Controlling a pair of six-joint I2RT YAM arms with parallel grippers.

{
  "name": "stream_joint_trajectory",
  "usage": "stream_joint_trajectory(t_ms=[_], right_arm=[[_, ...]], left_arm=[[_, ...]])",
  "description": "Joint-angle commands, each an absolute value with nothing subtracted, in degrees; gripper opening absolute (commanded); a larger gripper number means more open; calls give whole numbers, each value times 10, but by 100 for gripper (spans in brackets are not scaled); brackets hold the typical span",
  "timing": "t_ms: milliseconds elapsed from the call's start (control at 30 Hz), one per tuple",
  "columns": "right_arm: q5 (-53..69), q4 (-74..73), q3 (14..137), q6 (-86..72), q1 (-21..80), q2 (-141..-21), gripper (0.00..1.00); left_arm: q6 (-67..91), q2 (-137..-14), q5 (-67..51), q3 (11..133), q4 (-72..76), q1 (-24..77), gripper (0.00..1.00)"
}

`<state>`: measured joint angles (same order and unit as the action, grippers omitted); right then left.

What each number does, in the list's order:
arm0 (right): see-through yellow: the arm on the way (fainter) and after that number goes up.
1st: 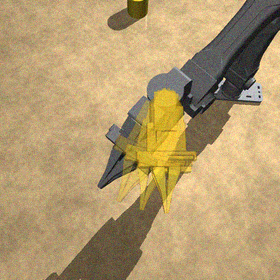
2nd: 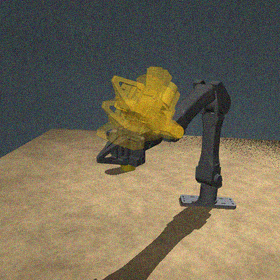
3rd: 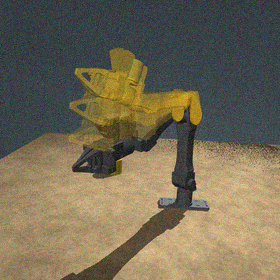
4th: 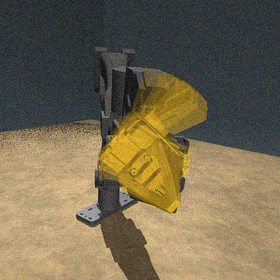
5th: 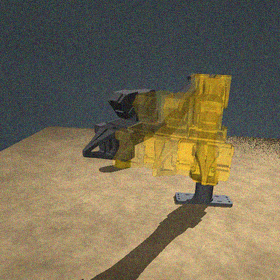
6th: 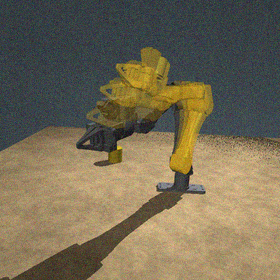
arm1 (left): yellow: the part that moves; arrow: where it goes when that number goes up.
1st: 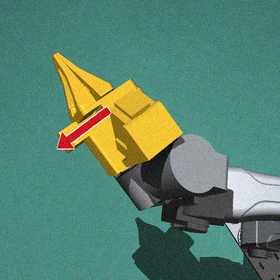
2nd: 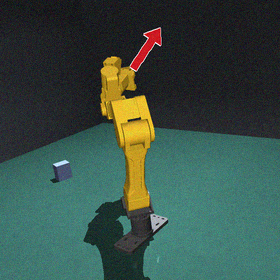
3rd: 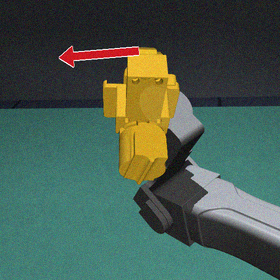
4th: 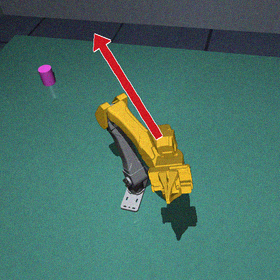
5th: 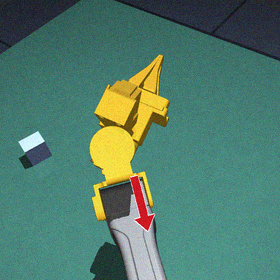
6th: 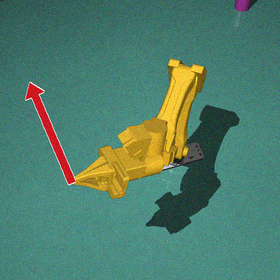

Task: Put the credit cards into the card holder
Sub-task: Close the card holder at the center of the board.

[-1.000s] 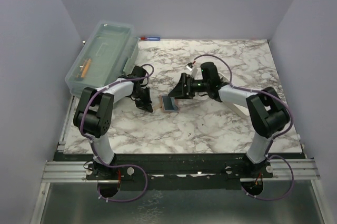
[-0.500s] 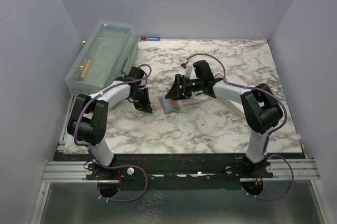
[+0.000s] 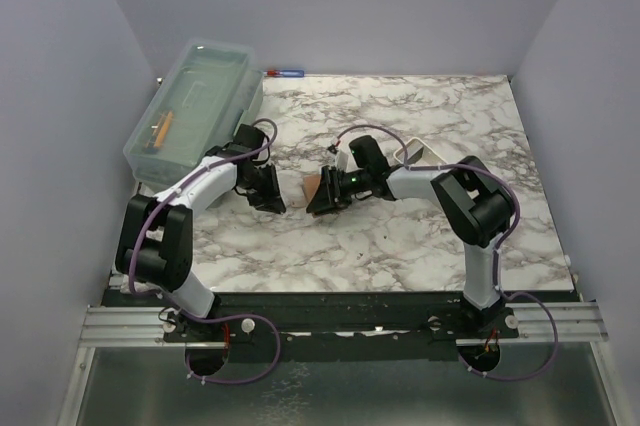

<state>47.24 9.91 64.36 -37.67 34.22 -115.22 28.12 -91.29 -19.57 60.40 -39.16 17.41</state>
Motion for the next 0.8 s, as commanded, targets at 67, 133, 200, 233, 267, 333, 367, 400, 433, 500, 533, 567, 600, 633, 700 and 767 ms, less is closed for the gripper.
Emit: stream_joint_trajectory(t_ms=[67,133,200,233,267,333,367,400,433,500,533,567,600,633,700,767], right_arm=[[458,100,639,-381,345,-1152,46],[441,62,655,-365,345,-1152,46],[433,51,657,-360,345,-1146,45],[428,50,658,-360,344,-1141,45],[421,44,659,-358,344,-1137,44],[408,27,670,-350,343,-1136,43],[404,19,675,-345,343,-1139,42],[398,12,678,-341,343,-1140,40],[395,10,680,-340,343,-1141,38],[397,11,680,-339,343,-1143,37],[398,11,680,-338,343,-1143,36],[398,13,678,-338,343,-1143,36],[397,15,677,-338,343,-1143,35],[397,16,676,-339,342,-1143,34],[397,16,676,-338,342,-1144,34],[397,16,676,-337,342,-1144,34]], left_arm=[[302,-877,-218,587,-379,165,45],[312,-883,-235,592,-357,158,51],[327,-889,-255,592,-324,155,52],[336,-894,-264,592,-306,155,52],[344,-898,-266,591,-293,155,52],[361,-909,-267,589,-275,155,48],[364,-914,-267,588,-267,154,45],[366,-919,-265,588,-263,155,42],[367,-923,-260,588,-259,155,40],[366,-931,-248,588,-256,155,36],[365,-935,-246,587,-254,155,35],[363,-940,-247,587,-251,155,34],[362,-946,-247,587,-247,155,32],[362,-951,-248,587,-242,155,30],[365,-960,-250,586,-236,155,28],[366,-966,-250,585,-232,155,25]])
